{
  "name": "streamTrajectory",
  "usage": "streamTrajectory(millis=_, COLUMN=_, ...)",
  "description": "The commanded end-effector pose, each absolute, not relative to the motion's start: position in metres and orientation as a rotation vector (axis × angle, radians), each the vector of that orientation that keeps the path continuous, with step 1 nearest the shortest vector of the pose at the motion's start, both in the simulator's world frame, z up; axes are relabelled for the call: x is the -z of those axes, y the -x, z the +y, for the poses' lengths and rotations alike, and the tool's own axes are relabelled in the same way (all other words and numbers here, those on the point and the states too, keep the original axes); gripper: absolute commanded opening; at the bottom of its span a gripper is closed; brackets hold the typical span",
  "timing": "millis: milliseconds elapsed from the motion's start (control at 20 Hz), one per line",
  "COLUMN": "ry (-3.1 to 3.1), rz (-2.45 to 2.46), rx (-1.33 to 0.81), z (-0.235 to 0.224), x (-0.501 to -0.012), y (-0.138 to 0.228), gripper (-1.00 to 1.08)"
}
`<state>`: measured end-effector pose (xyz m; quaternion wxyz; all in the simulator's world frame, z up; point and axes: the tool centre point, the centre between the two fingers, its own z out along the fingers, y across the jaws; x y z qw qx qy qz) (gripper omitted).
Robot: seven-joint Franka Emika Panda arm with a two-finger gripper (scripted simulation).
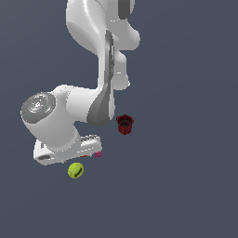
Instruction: Pick up a designated object from a clutter of objects.
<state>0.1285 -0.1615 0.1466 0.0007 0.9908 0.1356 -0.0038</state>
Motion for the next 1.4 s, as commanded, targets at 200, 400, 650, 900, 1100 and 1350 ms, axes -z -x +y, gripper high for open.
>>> streamTrajectory(millis=200, ry=-3.102, rz=0.496, rx=0.003, z=-0.184, x=-0.110, y=-0.140, gripper=1.00)
streamTrajectory(millis=400, ry=-3.098, rz=0.520, rx=0.001, z=-0.192, x=-0.097, y=-0.143, gripper=1.00)
streamTrajectory(millis=650, ry=-3.097, rz=0.530, rx=0.000, z=-0.196, x=-0.091, y=-0.144, gripper=1.00)
streamTrajectory(millis=900, ry=-3.097, rz=0.527, rx=0.002, z=-0.195, x=-0.085, y=-0.143, gripper=1.00)
streamTrajectory(millis=1100, ry=-3.097, rz=0.529, rx=0.001, z=-0.195, x=-0.065, y=-0.143, gripper=1.00)
streamTrajectory(millis=1350, ry=-3.097, rz=0.531, rx=0.000, z=-0.195, x=-0.042, y=-0.142, gripper=1.00)
